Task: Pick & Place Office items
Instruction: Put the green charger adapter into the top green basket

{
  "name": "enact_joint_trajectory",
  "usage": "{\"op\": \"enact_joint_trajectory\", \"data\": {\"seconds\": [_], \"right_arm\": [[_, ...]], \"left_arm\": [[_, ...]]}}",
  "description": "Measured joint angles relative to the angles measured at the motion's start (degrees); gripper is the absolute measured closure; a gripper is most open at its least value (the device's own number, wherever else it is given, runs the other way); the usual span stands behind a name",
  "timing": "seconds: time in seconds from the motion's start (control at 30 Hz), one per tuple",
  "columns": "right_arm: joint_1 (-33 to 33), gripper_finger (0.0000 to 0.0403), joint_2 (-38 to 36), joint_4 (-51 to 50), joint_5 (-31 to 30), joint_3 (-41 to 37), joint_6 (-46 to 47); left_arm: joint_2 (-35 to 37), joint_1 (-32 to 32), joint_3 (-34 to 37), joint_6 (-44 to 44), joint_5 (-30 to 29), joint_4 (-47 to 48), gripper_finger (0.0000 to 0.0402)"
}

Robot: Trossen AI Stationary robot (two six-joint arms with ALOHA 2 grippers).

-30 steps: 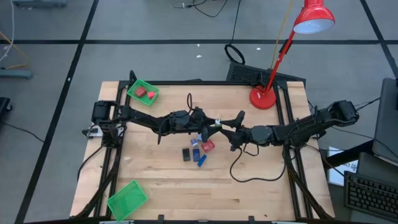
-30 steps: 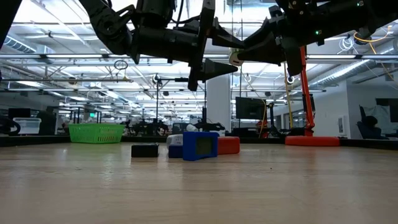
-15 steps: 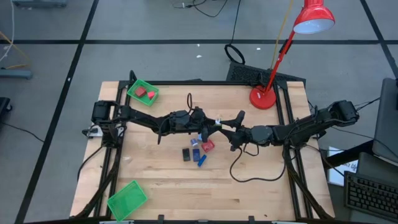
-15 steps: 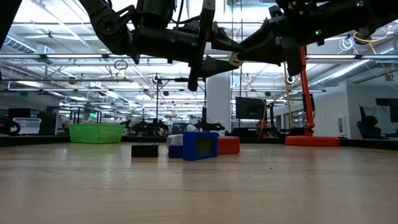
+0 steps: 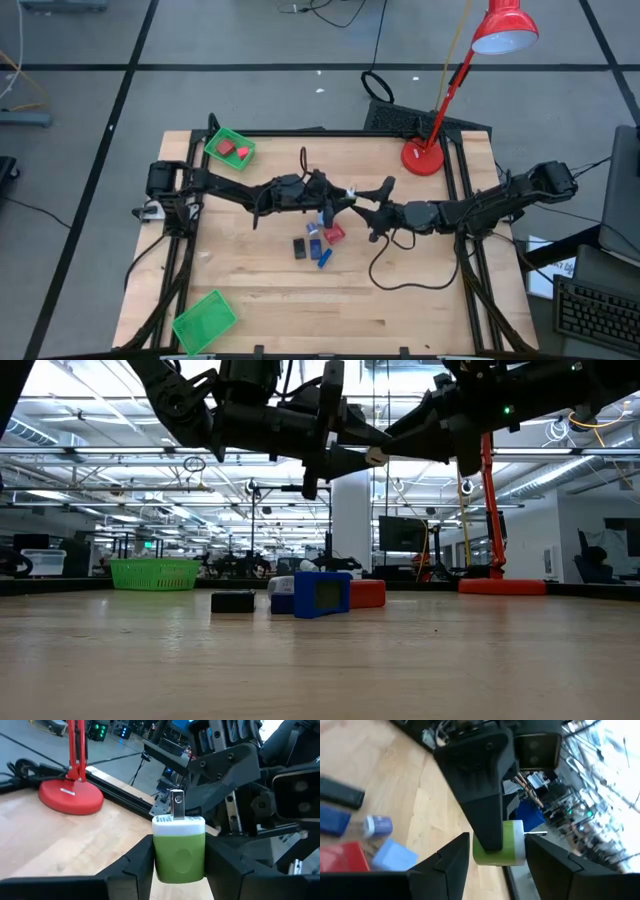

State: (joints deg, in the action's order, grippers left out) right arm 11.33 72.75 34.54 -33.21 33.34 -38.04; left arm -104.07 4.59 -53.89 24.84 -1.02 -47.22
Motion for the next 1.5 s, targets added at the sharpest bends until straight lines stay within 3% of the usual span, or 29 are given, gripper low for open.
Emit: {"op": "enact_joint_trajectory", "data": {"seconds": [0.27, 0.53, 0.67, 0.77, 1.07, 1.33, 1.5], "right_arm": [[-0.31, 0.0218, -3.96, -5.08, 2.34, -0.06, 12.28], [-4.78, 0.0218, -15.74, -18.31, 19.08, -0.16, 25.49], [-6.79, 0.0218, -20.15, -18.72, 28.42, -2.43, 27.69], [-8.46, 0.0218, -23.03, -18.18, 34.21, -4.64, 28.68], [-17.14, 0.0218, -30.12, -16.86, 42.45, -10.81, 32.36], [-29.49, 0.0218, -29.6, -11.49, 53.9, -15.32, 38.91], [-33.67, 0.0218, -29.24, -7.71, 56.13, -17.66, 41.66]], "left_arm": [[3.03, 0.62, 0.01, -5.05, -2.12, 2.32, 0.0269], [11.08, 1.04, 0.57, -10.37, -11.15, 15.12, 0.0268], [15.19, 0.9, 2.36, -13.57, -15.82, 18.45, 0.0269], [19.54, 1.09, 6.63, -14.22, -19.85, 19.12, 0.0269], [33.21, 2.58, 22.63, -12.81, -32.36, 15.12, 0.0269], [42.38, 4.16, 33.86, -7.35, -44.8, 14.45, 0.0269], [45.34, 6.18, 38.71, -2.69, -50.47, 16.54, 0.0265]]}}
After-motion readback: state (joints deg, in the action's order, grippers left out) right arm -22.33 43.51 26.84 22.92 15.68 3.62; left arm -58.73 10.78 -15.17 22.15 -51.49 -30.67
